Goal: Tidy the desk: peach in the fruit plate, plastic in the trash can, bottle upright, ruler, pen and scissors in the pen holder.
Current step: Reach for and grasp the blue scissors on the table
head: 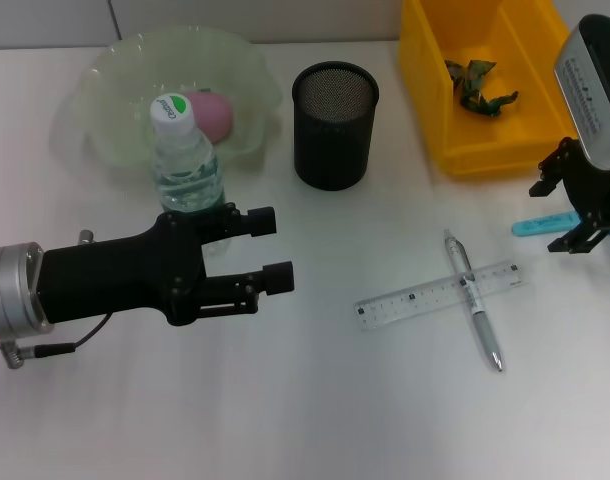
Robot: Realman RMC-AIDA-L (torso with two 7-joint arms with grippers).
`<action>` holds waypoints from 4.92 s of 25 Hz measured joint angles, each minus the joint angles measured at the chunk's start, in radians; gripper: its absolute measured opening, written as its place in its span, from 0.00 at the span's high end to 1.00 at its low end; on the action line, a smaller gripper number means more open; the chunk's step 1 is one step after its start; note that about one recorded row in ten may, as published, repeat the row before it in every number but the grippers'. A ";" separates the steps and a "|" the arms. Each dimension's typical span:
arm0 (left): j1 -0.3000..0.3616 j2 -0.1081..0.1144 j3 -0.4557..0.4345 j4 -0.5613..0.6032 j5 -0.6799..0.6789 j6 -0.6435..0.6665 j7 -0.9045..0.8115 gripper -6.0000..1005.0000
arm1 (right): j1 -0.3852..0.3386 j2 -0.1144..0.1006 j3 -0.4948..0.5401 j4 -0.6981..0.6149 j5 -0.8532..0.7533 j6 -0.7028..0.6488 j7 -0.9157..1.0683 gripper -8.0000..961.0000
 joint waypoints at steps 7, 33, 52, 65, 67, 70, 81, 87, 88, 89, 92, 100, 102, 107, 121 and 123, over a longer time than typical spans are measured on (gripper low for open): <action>0.005 -0.001 -0.010 -0.002 -0.004 -0.002 -0.002 0.22 | 0.000 0.003 0.000 0.053 -0.001 0.071 -0.045 0.24; 0.009 -0.007 -0.017 0.003 0.002 0.000 -0.014 0.22 | -0.057 0.005 0.067 0.056 0.009 0.257 0.027 0.51; 0.009 -0.007 -0.017 0.008 0.002 0.002 -0.014 0.22 | -0.081 0.014 0.068 0.006 0.014 0.242 0.029 0.51; 0.010 -0.008 -0.017 0.008 0.002 0.003 -0.014 0.22 | -0.100 0.016 0.067 -0.025 0.012 0.176 0.021 0.51; 0.011 -0.008 -0.017 0.008 0.002 0.003 -0.014 0.22 | -0.117 0.019 0.069 -0.071 0.014 0.111 0.014 0.51; 0.010 -0.008 -0.017 0.008 0.002 0.004 -0.014 0.22 | -0.150 0.032 0.082 -0.166 0.027 0.018 -0.009 0.51; -0.009 -0.006 -0.014 0.008 0.002 0.005 -0.011 0.22 | -0.172 -0.006 0.107 -0.269 0.108 -0.188 -0.053 0.51; -0.012 -0.010 -0.011 0.009 0.002 0.008 -0.014 0.22 | -0.121 -0.008 0.105 -0.183 0.071 -0.181 -0.106 0.51; -0.012 -0.012 -0.011 0.009 0.002 0.008 -0.015 0.22 | -0.114 -0.008 0.104 -0.169 0.064 -0.173 -0.111 0.51; -0.012 -0.012 -0.011 0.009 0.002 0.008 -0.015 0.22 | -0.107 -0.008 0.104 -0.157 0.057 -0.164 -0.117 0.51; -0.012 -0.015 -0.014 0.009 0.002 0.008 -0.015 0.22 | -0.090 -0.001 0.091 -0.117 0.040 -0.124 -0.128 0.51; -0.012 -0.016 -0.017 0.002 0.002 0.008 -0.016 0.22 | -0.060 0.003 0.022 -0.022 0.033 -0.030 -0.129 0.51; -0.012 -0.016 -0.017 0.001 0.002 0.007 -0.016 0.22 | -0.051 0.003 0.014 -0.003 0.029 -0.012 -0.129 0.51; -0.012 -0.017 -0.017 0.000 0.002 0.005 -0.017 0.22 | -0.033 0.003 0.004 0.030 0.007 0.017 -0.129 0.51; -0.012 -0.025 -0.017 0.008 0.002 0.002 -0.031 0.22 | 0.001 0.002 0.001 0.080 -0.045 0.045 -0.122 0.56; -0.012 -0.025 -0.017 0.008 0.002 0.001 -0.031 0.22 | 0.006 0.002 0.002 0.089 -0.052 0.052 -0.122 0.56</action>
